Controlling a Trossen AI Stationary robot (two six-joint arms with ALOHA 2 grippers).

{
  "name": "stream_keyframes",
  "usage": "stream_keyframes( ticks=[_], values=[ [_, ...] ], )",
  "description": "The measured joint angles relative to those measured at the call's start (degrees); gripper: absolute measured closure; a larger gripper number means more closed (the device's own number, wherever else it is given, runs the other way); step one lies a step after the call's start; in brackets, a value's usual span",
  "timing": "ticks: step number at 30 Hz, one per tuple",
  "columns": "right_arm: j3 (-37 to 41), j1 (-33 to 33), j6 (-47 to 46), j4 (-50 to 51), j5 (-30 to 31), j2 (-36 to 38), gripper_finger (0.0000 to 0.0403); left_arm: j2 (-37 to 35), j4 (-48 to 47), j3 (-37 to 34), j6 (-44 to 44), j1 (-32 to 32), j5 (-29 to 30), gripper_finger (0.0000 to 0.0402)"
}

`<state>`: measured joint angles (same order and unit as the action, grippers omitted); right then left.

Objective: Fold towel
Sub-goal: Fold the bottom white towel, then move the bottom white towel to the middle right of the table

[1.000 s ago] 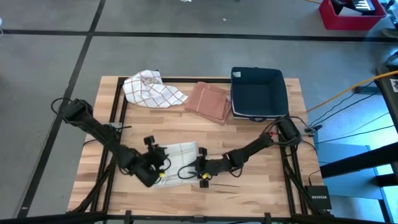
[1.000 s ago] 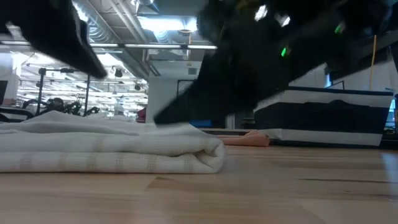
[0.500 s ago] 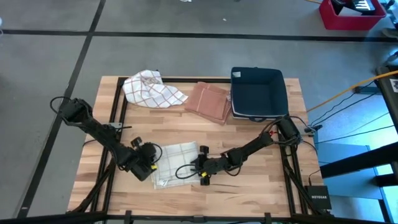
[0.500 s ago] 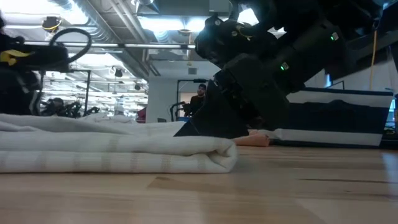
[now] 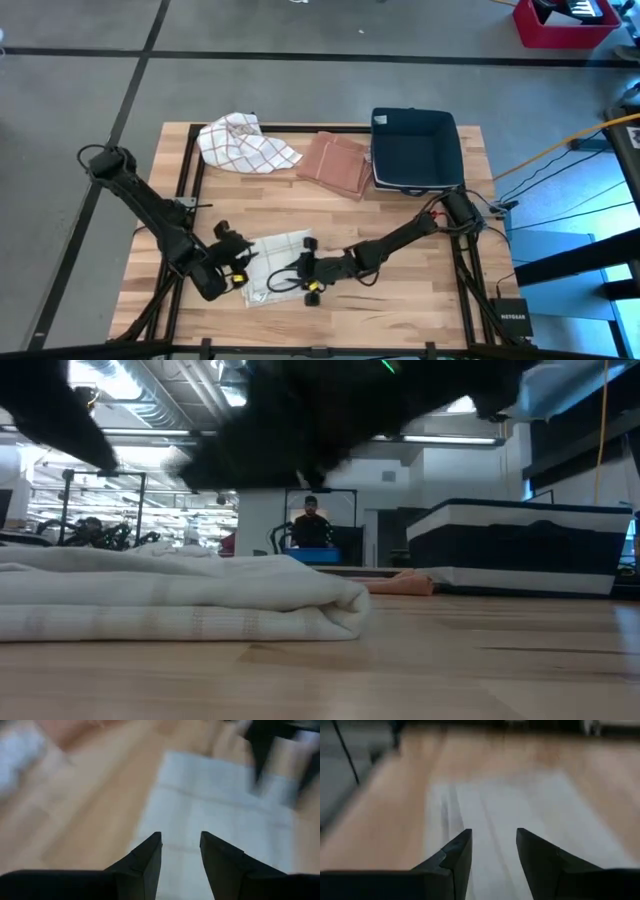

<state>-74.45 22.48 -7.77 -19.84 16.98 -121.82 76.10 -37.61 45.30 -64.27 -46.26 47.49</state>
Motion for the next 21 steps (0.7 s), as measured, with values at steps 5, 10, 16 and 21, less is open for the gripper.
stream_keyframes(
  ticks=[5, 10, 16, 21],
  values=[
    [-4.61, -1.09, -0.71, -3.05, 0.95, -6.21, 0.0244, 2.56, 2.75, -2.75, -0.46, 0.69, 8.14, 0.0272],
    [-6.47, -1.73, -0.60, 6.50, -4.88, -7.96, 0.0244, 4.19, 2.58, -3.71, -3.24, 0.57, 7.96, 0.0272],
    [-6.78, -0.73, 7.62, 30.64, -7.58, -1.69, 0.0244, 5.13, 2.64, -3.71, -2.82, -0.38, 7.22, 0.0272],
    [-6.59, -0.18, 16.30, 59.39, -5.18, 5.35, 0.0244, 5.11, 2.73, -3.72, -2.82, -0.56, 6.97, 0.0272]
  ],
)
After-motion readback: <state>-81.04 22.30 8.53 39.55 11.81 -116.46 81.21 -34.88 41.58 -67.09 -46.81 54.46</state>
